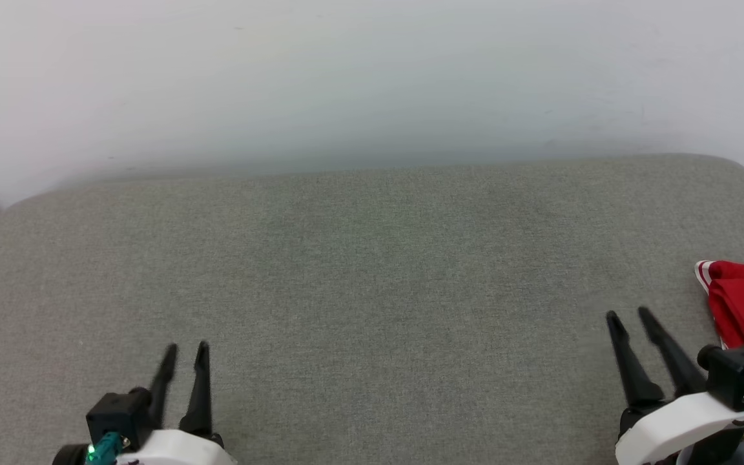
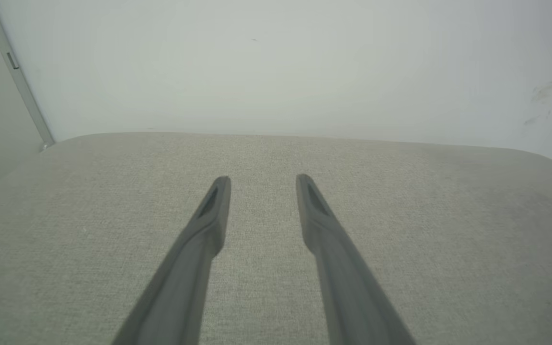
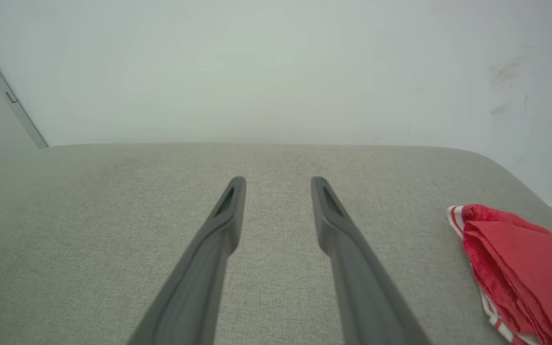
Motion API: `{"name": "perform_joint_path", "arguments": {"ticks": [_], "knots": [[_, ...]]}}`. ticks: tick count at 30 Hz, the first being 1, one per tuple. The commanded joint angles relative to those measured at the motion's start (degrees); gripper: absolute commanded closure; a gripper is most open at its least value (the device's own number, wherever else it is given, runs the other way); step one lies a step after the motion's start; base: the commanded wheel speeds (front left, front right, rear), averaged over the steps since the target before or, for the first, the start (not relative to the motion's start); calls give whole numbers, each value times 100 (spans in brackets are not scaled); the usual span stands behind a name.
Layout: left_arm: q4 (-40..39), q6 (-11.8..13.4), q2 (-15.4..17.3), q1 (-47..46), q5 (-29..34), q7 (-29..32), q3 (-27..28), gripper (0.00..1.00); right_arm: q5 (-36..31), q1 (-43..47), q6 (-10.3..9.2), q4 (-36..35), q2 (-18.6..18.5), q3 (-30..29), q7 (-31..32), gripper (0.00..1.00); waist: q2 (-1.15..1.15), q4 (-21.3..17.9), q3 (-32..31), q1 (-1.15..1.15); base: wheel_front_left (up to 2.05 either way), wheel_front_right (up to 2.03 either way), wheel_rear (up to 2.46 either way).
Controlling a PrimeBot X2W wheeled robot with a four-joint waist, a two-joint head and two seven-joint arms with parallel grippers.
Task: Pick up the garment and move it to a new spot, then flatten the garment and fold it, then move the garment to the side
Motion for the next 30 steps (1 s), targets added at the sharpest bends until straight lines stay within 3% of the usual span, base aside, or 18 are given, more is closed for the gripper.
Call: {"name": "perform_joint_path", "arguments": {"ticks": [1,30], "knots": [[-6,-19,-22,7,-55,12,12,100,55,-4,0,23,4,-2,-5,100,0,1,1,0,0,0,0],[392,-740,-575,-307,-2380,647,790,100,2985,-358,-1,639,126,-235,142,100,0,48,31,0,0,0,0]]}}
